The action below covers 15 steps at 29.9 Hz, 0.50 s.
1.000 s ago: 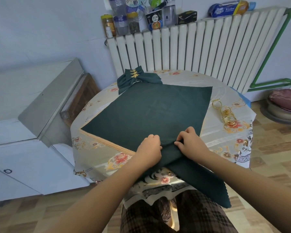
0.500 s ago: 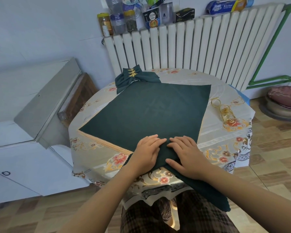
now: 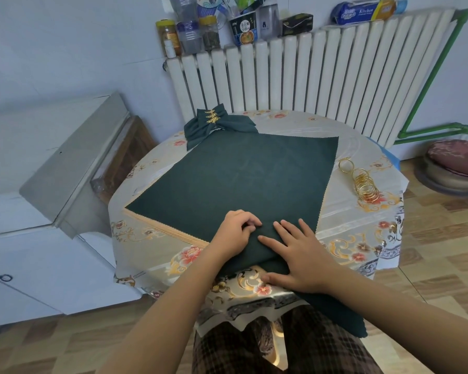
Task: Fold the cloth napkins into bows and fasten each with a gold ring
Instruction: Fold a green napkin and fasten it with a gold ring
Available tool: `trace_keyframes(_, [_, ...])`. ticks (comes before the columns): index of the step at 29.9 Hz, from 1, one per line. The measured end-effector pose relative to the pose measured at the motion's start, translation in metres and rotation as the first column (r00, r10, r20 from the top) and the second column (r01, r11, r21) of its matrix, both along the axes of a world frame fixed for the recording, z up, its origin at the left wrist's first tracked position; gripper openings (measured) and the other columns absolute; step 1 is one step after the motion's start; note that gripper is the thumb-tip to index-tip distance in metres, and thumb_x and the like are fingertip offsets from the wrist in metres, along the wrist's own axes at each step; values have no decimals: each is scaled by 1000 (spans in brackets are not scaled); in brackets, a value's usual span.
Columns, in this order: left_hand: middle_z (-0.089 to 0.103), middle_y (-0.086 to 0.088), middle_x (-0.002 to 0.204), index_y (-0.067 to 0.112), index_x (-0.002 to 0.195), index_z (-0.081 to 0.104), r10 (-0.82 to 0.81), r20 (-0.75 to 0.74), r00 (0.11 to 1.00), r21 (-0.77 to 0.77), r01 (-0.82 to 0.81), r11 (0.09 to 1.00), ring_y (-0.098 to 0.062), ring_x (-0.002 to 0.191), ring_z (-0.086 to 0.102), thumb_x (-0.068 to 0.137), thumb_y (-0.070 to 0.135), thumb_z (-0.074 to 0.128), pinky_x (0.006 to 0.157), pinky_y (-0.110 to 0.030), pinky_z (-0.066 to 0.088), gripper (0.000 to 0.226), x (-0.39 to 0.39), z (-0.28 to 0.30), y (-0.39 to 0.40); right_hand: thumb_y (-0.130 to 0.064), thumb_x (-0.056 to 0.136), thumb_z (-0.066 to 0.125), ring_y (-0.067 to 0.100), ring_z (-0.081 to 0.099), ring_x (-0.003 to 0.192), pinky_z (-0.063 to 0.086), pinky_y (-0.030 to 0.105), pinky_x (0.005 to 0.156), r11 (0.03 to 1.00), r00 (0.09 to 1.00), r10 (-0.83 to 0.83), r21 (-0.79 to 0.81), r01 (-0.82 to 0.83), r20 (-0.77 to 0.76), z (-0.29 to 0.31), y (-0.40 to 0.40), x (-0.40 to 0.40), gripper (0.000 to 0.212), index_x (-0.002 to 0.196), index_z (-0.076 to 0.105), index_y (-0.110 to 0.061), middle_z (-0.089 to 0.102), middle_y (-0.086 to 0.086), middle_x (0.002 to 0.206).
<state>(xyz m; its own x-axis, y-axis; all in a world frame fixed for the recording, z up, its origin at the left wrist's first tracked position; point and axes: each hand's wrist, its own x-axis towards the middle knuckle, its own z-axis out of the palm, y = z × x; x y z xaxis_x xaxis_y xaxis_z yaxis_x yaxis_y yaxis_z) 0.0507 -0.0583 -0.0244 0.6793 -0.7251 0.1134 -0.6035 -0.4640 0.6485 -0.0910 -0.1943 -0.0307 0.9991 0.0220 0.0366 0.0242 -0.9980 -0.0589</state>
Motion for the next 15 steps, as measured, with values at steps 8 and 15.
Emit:
trace_keyframes(8, [54, 1, 89, 18, 82, 53, 237, -50, 970, -114, -242, 964, -15, 89, 49, 87, -5, 47, 69, -14, 36, 24, -6, -10, -5, -69, 88, 17, 32, 49, 126, 29, 55, 106, 999, 999, -10, -37, 11, 32, -3, -5, 4, 65, 136, 45, -35, 53, 16, 134])
trace_keyframes(15, [54, 4, 128, 13, 120, 62, -35, 259, 965, -45, 48, 998, -9, 125, 41, 94, 25, 47, 110, -24, 25, 33, -18, -5, 17, -63, 92, 19, 30, 61, 112, 41, 50, 99, 995, 996, 10, -101, -1, 88, -7, -7, 6, 61, 127, 57, -31, 64, 14, 120])
